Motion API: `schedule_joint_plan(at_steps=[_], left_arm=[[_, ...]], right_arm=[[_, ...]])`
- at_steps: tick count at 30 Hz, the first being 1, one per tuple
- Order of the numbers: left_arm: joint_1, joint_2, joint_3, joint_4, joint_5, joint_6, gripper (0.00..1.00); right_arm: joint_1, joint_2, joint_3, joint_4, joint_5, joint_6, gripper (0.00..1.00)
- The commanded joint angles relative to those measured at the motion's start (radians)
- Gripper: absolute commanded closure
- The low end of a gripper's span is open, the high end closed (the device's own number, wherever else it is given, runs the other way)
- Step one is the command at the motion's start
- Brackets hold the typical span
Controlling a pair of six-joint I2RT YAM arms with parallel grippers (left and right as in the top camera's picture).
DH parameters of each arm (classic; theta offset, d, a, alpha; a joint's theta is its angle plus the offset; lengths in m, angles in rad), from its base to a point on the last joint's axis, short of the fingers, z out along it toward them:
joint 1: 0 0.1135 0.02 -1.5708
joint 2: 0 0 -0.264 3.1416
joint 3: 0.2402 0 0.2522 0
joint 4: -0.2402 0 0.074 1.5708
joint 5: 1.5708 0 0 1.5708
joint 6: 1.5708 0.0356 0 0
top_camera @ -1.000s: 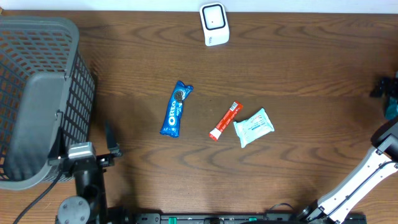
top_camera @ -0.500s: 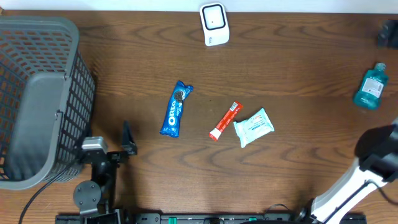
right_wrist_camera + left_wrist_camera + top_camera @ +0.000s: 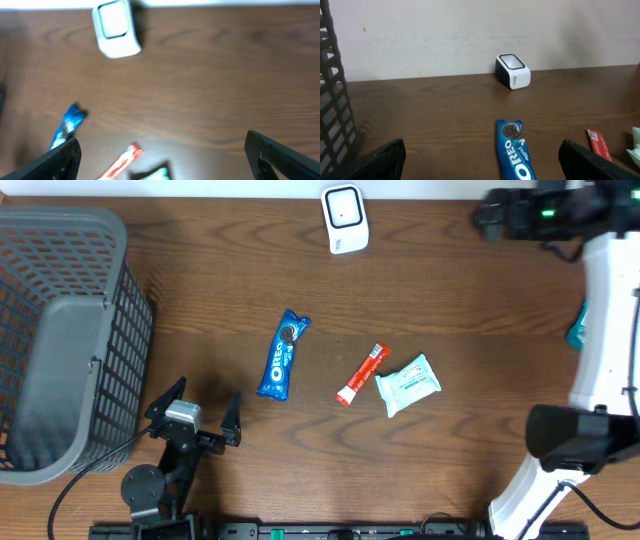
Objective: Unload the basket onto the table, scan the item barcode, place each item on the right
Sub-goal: 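Reach right gripper down to the blue Oreo pack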
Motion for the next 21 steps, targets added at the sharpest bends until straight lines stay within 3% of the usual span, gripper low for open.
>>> schedule_joint_plan(at_steps=[1,5,8,12,17,21], left_arm=[[-0.037,-0.001,-0.002,-0.007,0.026,0.013,0.02],[-0.131,-0.001,-0.002,-0.010,0.006,0.023,0.02],[-0.163,-0.001,-0.002,-0.027,-0.124,0.022,0.02],[-0.161,-0.001,-0.002,-0.049,-0.328,0.021,0.02],[-0.161,-0.001,-0.002,-0.064,-0.340,0.021,0.02],[-0.161,-0.001,-0.002,-0.084,-0.340,0.021,0.02]], right_arm=[[0.137,0.003,-0.063,-0.021,0.113,0.199,0.01],[0.288,0.003,-0.138,-0.002,0.217,0.278,0.01],[0.374,0.005,-0.222,0.072,0.195,0.296,0.01],[0.455,0.013,-0.340,0.095,0.198,0.509,0.04],[0.521,0.013,-0.445,0.123,0.238,0.810,0.17],[0.596,0.014,-0.491,0.155,0.208,0.925,0.15]])
